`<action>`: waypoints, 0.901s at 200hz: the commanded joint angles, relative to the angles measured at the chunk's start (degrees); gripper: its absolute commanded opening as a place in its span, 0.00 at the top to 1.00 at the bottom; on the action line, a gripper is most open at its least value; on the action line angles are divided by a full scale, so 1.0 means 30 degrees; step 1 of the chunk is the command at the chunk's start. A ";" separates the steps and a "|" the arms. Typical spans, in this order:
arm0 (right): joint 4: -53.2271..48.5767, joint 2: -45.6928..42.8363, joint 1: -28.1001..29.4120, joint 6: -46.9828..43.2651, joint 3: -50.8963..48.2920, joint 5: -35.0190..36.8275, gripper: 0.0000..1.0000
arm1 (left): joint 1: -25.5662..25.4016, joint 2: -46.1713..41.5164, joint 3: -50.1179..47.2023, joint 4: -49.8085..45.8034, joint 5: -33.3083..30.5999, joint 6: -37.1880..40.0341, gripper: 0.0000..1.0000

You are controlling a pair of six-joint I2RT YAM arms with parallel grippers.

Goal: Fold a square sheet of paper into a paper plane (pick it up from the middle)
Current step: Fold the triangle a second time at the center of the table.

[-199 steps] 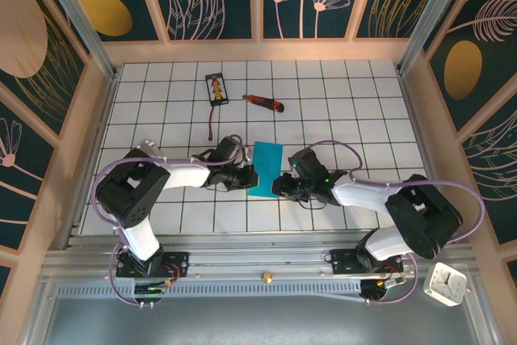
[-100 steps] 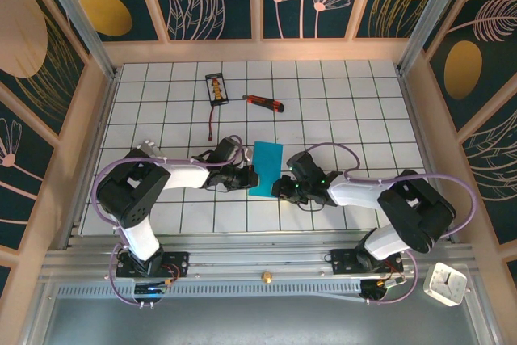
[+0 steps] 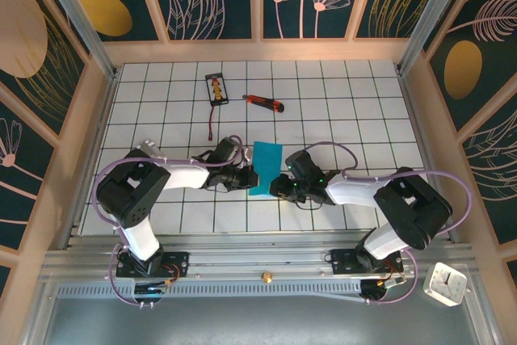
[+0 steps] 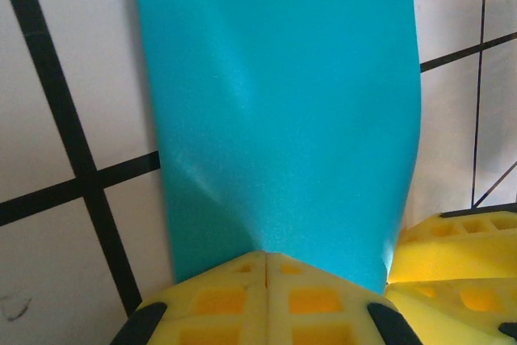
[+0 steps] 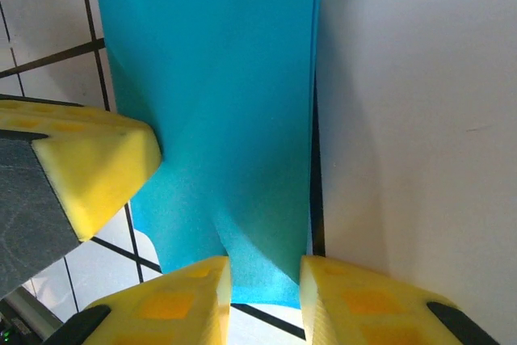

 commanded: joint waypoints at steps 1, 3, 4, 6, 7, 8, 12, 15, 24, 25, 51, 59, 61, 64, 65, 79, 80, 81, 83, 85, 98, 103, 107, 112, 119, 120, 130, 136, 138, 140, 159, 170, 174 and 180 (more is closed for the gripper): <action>0.1460 0.0463 0.0177 -0.0148 0.0360 -0.0090 0.70 | -0.0080 0.0553 -0.0743 -0.1442 -0.0230 0.0350 1.00; 0.1453 0.0439 0.0177 -0.0161 0.0375 -0.0068 0.70 | -0.0066 0.0545 -0.0731 -0.1442 -0.0230 0.0351 1.00; 0.1451 0.0440 0.0163 -0.0163 0.0382 -0.0064 0.70 | -0.0058 0.0554 -0.0739 -0.1442 -0.0230 0.0356 1.00; 0.1450 0.0419 0.0174 -0.0164 0.0351 -0.0061 0.70 | -0.0060 0.0546 -0.0745 -0.1442 -0.0230 0.0345 1.00; 0.1450 0.0415 0.0132 -0.0150 0.0355 -0.0046 0.70 | -0.0056 0.0554 -0.0746 -0.1442 -0.0216 0.0338 1.00; 0.1450 0.0399 0.0125 -0.0157 0.0358 -0.0039 0.70 | -0.0068 0.0558 -0.0746 -0.1442 -0.0223 0.0320 1.00; 0.1450 0.0354 0.0137 -0.0157 0.0325 -0.0031 0.70 | -0.0076 0.0551 -0.0746 -0.1456 -0.0223 0.0355 1.00; 0.1490 0.0327 0.0143 -0.0164 0.0290 -0.0031 0.70 | -0.0080 0.0554 -0.0746 -0.1455 -0.0226 0.0360 1.00; 0.1591 0.0182 0.0119 -0.0161 0.0235 -0.0031 0.70 | -0.0057 0.0538 -0.0749 -0.1471 -0.0230 0.0348 1.00; 0.1609 0.0165 0.0119 -0.0163 0.0210 -0.0031 0.70 | -0.0069 0.0550 -0.0763 -0.1471 -0.0230 0.0340 1.00; 0.2142 0.0081 0.0064 -0.0163 -0.0042 -0.0217 0.69 | -0.0065 0.0588 -0.0803 -0.1471 -0.0201 0.0360 1.00; 0.2378 0.0088 0.0031 -0.0134 -0.0101 -0.0343 0.69 | -0.0075 0.0576 -0.0805 -0.1471 -0.0201 0.0359 1.00; 0.2429 0.0067 0.0009 -0.0113 -0.0107 -0.0373 0.69 | -0.0079 0.0566 -0.0798 -0.1471 -0.0201 0.0338 1.00; 0.2492 0.0061 -0.0012 -0.0107 -0.0134 -0.0403 0.69 | -0.0080 0.0570 -0.0786 -0.1471 -0.0201 0.0344 1.00; 0.2513 0.0060 -0.0005 -0.0121 -0.0136 -0.0408 0.69 | -0.0080 0.0566 -0.0795 -0.1486 -0.0201 0.0367 1.00; 0.2595 -0.0051 -0.0042 -0.0151 -0.0175 -0.0414 0.68 | -0.0080 0.0577 -0.0834 -0.1500 -0.0201 0.0390 1.00; 0.2608 -0.0054 -0.0035 -0.0158 -0.0186 -0.0413 0.68 | -0.0080 0.0584 -0.0834 -0.1500 -0.0201 0.0390 1.00; 0.2600 -0.0070 -0.0046 -0.0176 -0.0191 -0.0412 0.68 | -0.0066 0.0588 -0.0834 -0.1500 -0.0201 0.0390 1.00; 0.2617 -0.0082 -0.0054 -0.0175 -0.0217 -0.0412 0.68 | -0.0077 0.0569 -0.0834 -0.1500 -0.0201 0.0376 1.00; 0.2635 -0.0122 -0.0056 -0.0196 -0.0238 -0.0412 0.68 | -0.0079 0.0564 -0.0834 -0.1500 -0.0216 0.0409 1.00; 0.2845 -0.0233 -0.0159 -0.0261 -0.0363 -0.0426 0.68 | -0.0079 0.0566 -0.0818 -0.1504 -0.0200 0.0419 1.00; 0.2936 -0.0289 -0.0221 -0.0267 -0.0415 -0.0441 0.68 | -0.0080 0.0610 -0.0805 -0.1500 -0.0201 0.0398 1.00; 0.3011 -0.0293 -0.0258 -0.0281 -0.0452 -0.0441 0.67 | -0.0080 0.0602 -0.0801 -0.1500 -0.0174 0.0391 1.00; 0.3124 -0.0299 -0.0282 -0.0293 -0.0500 -0.0444 0.67 | -0.0078 0.0620 -0.0825 -0.1500 -0.0172 0.0383 1.00; 0.3285 -0.0277 -0.0375 -0.0336 -0.0569 -0.0470 0.67 | -0.0066 0.0606 -0.0833 -0.1500 -0.0143 0.0390 1.00; 0.3320 -0.0270 -0.0392 -0.0338 -0.0573 -0.0470 0.67 | -0.0073 0.0614 -0.0834 -0.1500 -0.0143 0.0390 1.00; 0.3744 -0.0237 -0.0518 -0.0404 -0.0663 -0.0571 0.66 | -0.0079 0.0565 -0.0862 -0.1500 -0.0165 0.0388 1.00; 0.3975 -0.0193 -0.0631 -0.0503 -0.0665 -0.0636 0.66 | -0.0080 0.0563 -0.0864 -0.1500 -0.0170 0.0390 1.00; 0.4051 -0.0179 -0.0640 -0.0528 -0.0665 -0.0636 0.65 | -0.0073 0.0563 -0.0864 -0.1500 -0.0171 0.0405 1.00; 0.4115 -0.0161 -0.0664 -0.0548 -0.0665 -0.0658 0.65 | -0.0071 0.0563 -0.0878 -0.1500 -0.0172 0.0409 1.00; 0.4461 -0.0031 -0.0932 -0.0766 -0.0607 -0.0703 0.61 | -0.0073 0.0562 -0.0911 -0.1530 -0.0176 0.0420 1.00; 0.4551 -0.0002 -0.1049 -0.0870 -0.0563 -0.0727 0.59 | -0.0079 0.0534 -0.0897 -0.1530 -0.0172 0.0387 1.00; 0.4552 0.0036 -0.1095 -0.0921 -0.0527 -0.0756 0.58 | -0.0069 0.0533 -0.0913 -0.1530 -0.0172 0.0405 1.00; 0.4548 0.0116 -0.1168 -0.0984 -0.0468 -0.0785 0.57 | -0.0079 0.0533 -0.0897 -0.1530 -0.0172 0.0392 1.00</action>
